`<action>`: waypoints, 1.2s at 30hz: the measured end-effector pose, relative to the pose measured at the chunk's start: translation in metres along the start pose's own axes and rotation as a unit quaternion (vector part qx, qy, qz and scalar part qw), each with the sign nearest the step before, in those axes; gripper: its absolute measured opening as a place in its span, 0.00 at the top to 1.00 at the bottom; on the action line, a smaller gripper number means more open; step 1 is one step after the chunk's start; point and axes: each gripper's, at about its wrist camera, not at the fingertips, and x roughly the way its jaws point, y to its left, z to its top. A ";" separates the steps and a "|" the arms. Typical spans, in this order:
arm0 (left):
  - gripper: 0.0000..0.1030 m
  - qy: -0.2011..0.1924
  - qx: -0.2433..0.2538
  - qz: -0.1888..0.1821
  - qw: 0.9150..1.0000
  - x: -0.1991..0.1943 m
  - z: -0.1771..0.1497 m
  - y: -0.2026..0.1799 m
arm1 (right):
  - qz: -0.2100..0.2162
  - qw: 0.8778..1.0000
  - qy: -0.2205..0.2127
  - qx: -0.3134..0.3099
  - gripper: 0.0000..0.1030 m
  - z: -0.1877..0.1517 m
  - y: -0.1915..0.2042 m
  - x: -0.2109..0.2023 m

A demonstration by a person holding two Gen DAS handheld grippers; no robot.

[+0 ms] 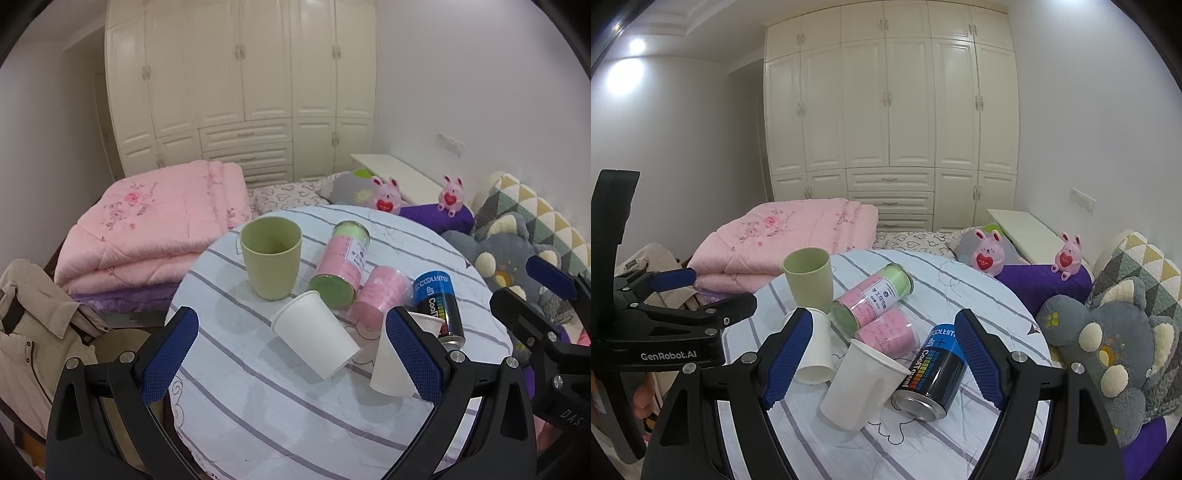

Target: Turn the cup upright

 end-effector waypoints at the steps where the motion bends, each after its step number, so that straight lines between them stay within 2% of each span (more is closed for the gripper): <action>1: 0.00 0.001 0.000 -0.001 1.000 0.000 0.000 0.000 | 0.000 1.000 0.000 0.000 0.22 0.000 0.000 0.000; 14: 0.00 -0.018 0.005 -0.007 1.000 -0.003 0.001 -0.004 | -0.009 1.000 -0.011 -0.003 0.22 0.001 0.000 -0.002; 17: 0.00 -0.032 0.007 -0.009 0.999 -0.006 0.001 -0.006 | -0.011 1.000 -0.015 -0.004 0.22 0.000 0.000 -0.003; 20: 0.00 -0.064 0.007 -0.010 0.998 -0.014 0.001 -0.008 | -0.013 1.000 -0.021 -0.007 0.22 0.000 0.000 -0.005; 25: 0.00 -0.085 0.006 -0.016 0.996 -0.021 0.003 -0.010 | -0.017 0.999 -0.042 -0.014 0.22 0.000 0.000 -0.011; 29: 0.00 -0.087 0.010 -0.011 0.996 -0.021 0.003 -0.011 | -0.015 0.997 -0.067 -0.020 0.22 0.002 0.002 -0.017; 36: 0.00 -0.087 0.020 -0.002 0.996 -0.020 0.002 -0.015 | -0.019 0.997 -0.066 -0.030 0.22 0.001 0.004 -0.015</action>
